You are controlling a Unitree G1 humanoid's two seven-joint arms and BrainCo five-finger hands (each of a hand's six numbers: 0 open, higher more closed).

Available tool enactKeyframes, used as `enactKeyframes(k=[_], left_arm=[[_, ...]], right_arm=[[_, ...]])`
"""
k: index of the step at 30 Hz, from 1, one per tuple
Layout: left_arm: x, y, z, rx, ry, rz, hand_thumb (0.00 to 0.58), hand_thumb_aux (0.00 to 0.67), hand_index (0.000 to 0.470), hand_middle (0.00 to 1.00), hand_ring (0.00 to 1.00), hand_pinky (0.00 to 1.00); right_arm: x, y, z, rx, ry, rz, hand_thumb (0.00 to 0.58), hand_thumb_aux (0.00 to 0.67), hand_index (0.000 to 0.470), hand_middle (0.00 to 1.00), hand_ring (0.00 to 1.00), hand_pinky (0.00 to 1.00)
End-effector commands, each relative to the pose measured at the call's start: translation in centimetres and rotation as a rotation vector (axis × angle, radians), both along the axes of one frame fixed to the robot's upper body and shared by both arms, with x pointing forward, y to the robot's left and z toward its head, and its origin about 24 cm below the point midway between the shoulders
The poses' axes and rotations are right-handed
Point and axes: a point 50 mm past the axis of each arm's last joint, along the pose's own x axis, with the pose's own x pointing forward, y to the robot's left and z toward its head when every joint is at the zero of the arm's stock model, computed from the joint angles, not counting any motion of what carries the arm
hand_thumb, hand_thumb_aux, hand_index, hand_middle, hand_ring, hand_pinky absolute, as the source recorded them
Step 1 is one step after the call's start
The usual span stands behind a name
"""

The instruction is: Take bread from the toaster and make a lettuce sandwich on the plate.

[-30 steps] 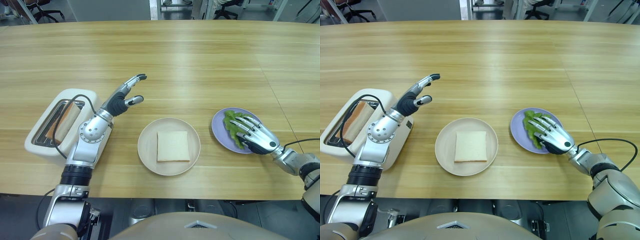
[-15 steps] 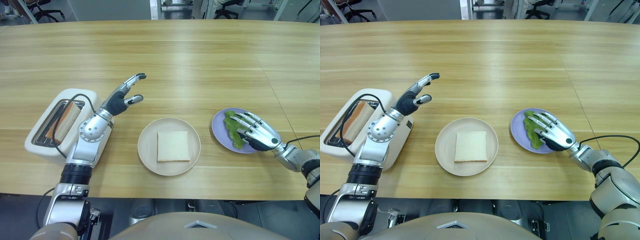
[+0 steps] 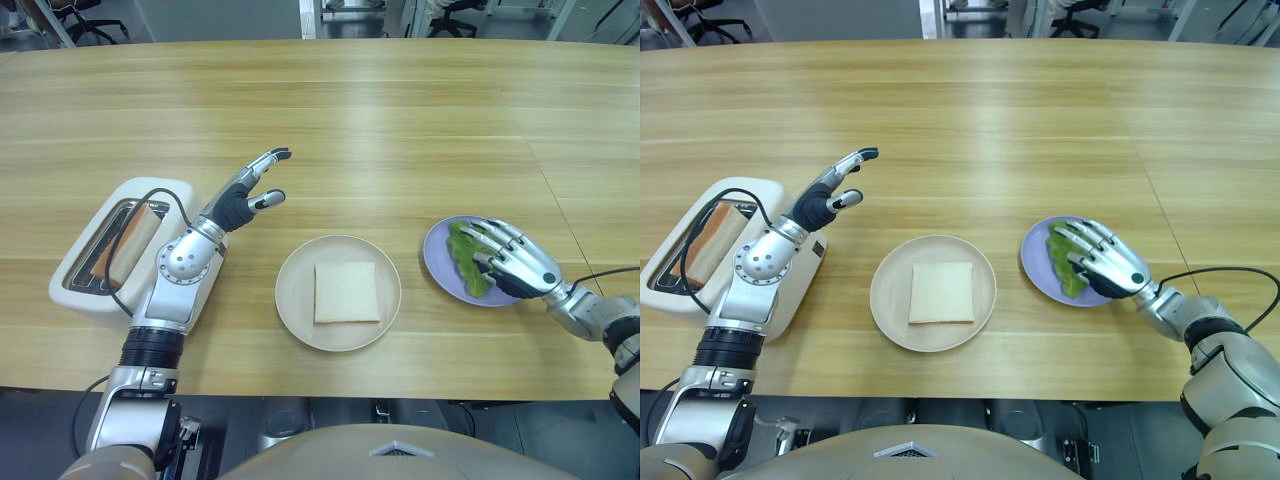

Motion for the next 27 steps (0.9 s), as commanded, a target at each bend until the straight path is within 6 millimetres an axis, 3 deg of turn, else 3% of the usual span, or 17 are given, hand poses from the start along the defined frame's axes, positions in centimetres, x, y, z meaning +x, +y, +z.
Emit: enactKeyframes(k=[1, 13, 27], left_arm=[[0.0, 0.2, -0.2, 0.019, 0.010, 0.004, 0.000, 0.000, 0.000, 0.00, 0.00, 0.00], [-0.1, 0.2, -0.3, 0.022, 0.014, 0.002, 0.000, 0.000, 0.000, 0.00, 0.00, 0.00], [-0.1, 0.2, -0.3, 0.025, 0.019, 0.000, 0.000, 0.000, 0.000, 0.00, 0.00, 0.00]], right_arm=[[1.5, -0.2, 2.1, 0.045, 0.010, -0.042, 0.000, 0.000, 0.000, 0.00, 0.00, 0.00], [3.5, -0.6, 3.4, -0.024, 0.169, -0.144, 0.000, 0.000, 0.000, 0.00, 0.00, 0.00], [4.1, -0.4, 1.1, -0.187, 0.307, -0.249, 0.000, 0.000, 0.000, 0.00, 0.00, 0.00]])
